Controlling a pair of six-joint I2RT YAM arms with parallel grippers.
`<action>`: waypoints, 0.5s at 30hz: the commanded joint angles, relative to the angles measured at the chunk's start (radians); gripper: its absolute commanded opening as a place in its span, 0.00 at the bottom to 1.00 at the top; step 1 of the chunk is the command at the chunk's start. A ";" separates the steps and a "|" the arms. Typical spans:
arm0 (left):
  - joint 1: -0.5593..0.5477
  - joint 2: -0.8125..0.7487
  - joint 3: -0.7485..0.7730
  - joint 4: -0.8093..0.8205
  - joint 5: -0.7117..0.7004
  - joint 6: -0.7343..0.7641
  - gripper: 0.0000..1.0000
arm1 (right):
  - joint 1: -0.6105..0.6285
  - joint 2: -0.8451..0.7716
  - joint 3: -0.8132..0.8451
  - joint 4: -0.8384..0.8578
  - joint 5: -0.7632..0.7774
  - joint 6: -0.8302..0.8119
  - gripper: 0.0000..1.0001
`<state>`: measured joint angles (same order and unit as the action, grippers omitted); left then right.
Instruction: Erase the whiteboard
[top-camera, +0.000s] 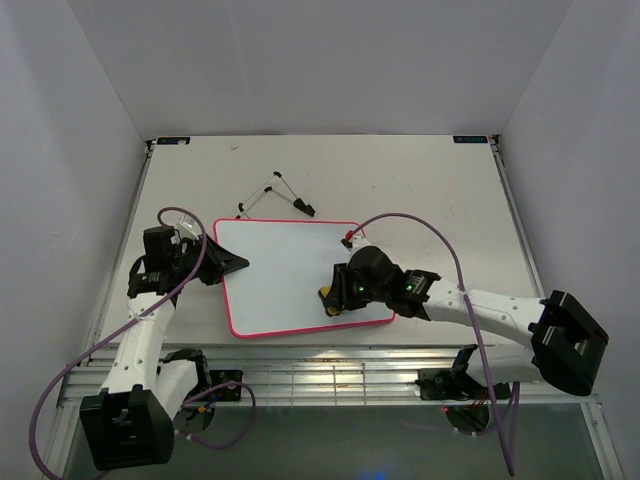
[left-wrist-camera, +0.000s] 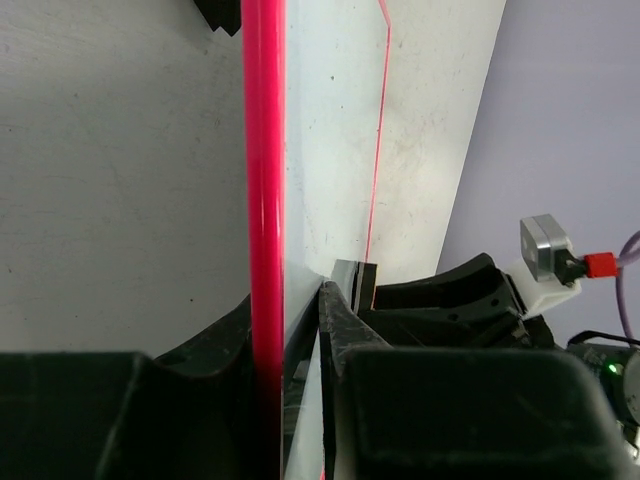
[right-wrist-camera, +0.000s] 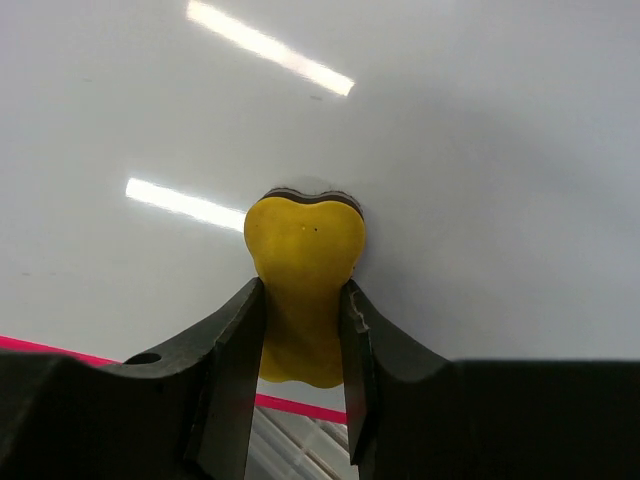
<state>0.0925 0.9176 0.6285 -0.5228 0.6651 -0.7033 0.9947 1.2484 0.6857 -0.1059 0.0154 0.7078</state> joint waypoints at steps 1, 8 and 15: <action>-0.008 -0.020 -0.003 -0.011 -0.173 0.087 0.00 | 0.123 0.109 0.124 0.015 0.003 0.048 0.23; -0.008 -0.023 -0.003 -0.013 -0.176 0.085 0.00 | 0.252 0.210 0.262 0.091 -0.106 0.107 0.23; -0.008 -0.019 -0.003 -0.011 -0.164 0.090 0.00 | 0.177 0.106 0.115 0.031 -0.074 0.055 0.24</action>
<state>0.0898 0.9108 0.6285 -0.5274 0.6659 -0.7048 1.2068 1.3911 0.8886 0.0036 -0.0444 0.7780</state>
